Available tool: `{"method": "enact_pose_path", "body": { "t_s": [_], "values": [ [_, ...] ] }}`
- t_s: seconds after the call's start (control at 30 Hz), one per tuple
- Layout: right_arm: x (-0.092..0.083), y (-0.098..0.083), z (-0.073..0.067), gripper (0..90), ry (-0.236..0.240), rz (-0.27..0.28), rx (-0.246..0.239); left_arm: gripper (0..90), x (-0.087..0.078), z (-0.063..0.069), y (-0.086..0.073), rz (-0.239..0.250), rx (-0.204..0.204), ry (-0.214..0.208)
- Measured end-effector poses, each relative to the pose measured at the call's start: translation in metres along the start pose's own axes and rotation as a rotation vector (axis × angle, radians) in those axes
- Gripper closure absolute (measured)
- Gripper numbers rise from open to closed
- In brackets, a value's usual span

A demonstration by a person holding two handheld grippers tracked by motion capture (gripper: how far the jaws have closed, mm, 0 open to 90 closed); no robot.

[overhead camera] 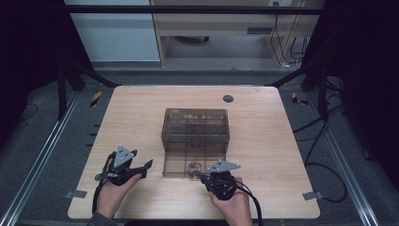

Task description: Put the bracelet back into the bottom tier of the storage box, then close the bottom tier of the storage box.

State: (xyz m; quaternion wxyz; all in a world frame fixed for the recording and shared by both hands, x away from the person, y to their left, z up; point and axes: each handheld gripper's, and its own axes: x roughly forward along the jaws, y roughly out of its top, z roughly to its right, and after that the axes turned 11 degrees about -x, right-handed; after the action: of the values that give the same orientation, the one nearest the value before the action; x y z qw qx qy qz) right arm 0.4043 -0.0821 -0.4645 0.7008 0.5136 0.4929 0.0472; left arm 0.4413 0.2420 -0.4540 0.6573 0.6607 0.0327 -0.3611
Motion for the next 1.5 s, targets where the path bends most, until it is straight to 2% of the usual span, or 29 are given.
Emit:
{"method": "enact_pose_path", "body": {
  "t_s": [0.13, 0.2, 0.27, 0.3, 0.4, 0.6, 0.63, 0.67, 0.77, 0.83, 0.9, 0.93, 1.03, 1.07, 1.1, 1.17, 1.33, 1.5],
  "values": [
    [0.002, -0.002, -0.003, 88.9, -0.016, -0.004, -0.001, 33.2, -0.001, 0.004, 0.011, 0.016, 0.011, 0.000],
    [0.003, -0.004, -0.004, 87.6, -0.026, -0.010, -0.003, 35.7, 0.001, 0.007, 0.024, 0.018, 0.018, -0.010],
    [0.003, -0.005, -0.004, 87.4, -0.029, -0.013, 0.002, 37.4, 0.001, 0.009, 0.028, 0.022, 0.023, -0.010],
    [0.003, -0.006, -0.005, 87.4, -0.032, -0.011, 0.006, 39.5, 0.001, 0.013, 0.038, 0.033, 0.038, -0.007],
    [0.002, -0.008, -0.006, 87.2, -0.044, -0.008, 0.003, 44.7, 0.002, 0.017, 0.047, 0.040, 0.048, -0.015],
    [0.002, -0.009, -0.009, 87.1, -0.047, -0.004, -0.004, 52.0, 0.008, 0.037, 0.076, 0.054, 0.076, -0.038],
    [0.002, -0.009, -0.010, 87.5, -0.049, -0.004, -0.007, 53.1, 0.008, 0.037, 0.076, 0.054, 0.076, -0.038],
    [0.002, -0.009, -0.010, 88.0, -0.047, -0.004, -0.005, 54.7, 0.011, 0.041, 0.084, 0.049, 0.083, -0.044],
    [0.002, -0.010, -0.011, 88.5, -0.049, 0.001, -0.008, 59.6, 0.019, 0.044, 0.093, 0.046, 0.067, -0.057],
    [0.002, -0.011, -0.011, 88.6, -0.048, -0.001, -0.010, 61.0, 0.021, 0.045, 0.095, 0.046, 0.061, -0.061],
    [0.002, -0.011, -0.012, 90.0, -0.052, -0.003, -0.010, 66.0, 0.027, 0.046, 0.098, 0.035, 0.052, -0.063],
    [0.002, -0.011, -0.012, 90.0, -0.055, -0.005, -0.013, 68.0, 0.033, 0.047, 0.099, 0.030, 0.035, -0.078],
    [0.002, -0.012, -0.013, 90.0, -0.058, -0.003, -0.001, 74.9, 0.037, 0.047, 0.100, 0.036, 0.021, -0.081],
    [0.003, -0.013, -0.012, 90.0, -0.065, -0.003, -0.011, 77.1, 0.041, 0.046, 0.100, 0.035, -0.007, -0.085],
    [0.003, -0.013, -0.012, 90.0, -0.065, -0.003, -0.011, 79.6, 0.041, 0.046, 0.100, 0.035, -0.007, -0.085],
    [0.003, -0.013, -0.013, 90.0, -0.067, -0.002, -0.006, 82.6, 0.047, 0.046, 0.100, 0.031, -0.034, -0.094],
    [0.004, -0.013, -0.013, 90.0, -0.072, -0.007, 0.004, 89.6, 0.057, 0.049, 0.099, 0.022, -0.042, -0.086],
    [0.005, -0.015, -0.012, 90.0, -0.079, -0.008, 0.011, 89.9, 0.067, 0.051, 0.098, -0.001, -0.036, -0.074]
  ]
}}
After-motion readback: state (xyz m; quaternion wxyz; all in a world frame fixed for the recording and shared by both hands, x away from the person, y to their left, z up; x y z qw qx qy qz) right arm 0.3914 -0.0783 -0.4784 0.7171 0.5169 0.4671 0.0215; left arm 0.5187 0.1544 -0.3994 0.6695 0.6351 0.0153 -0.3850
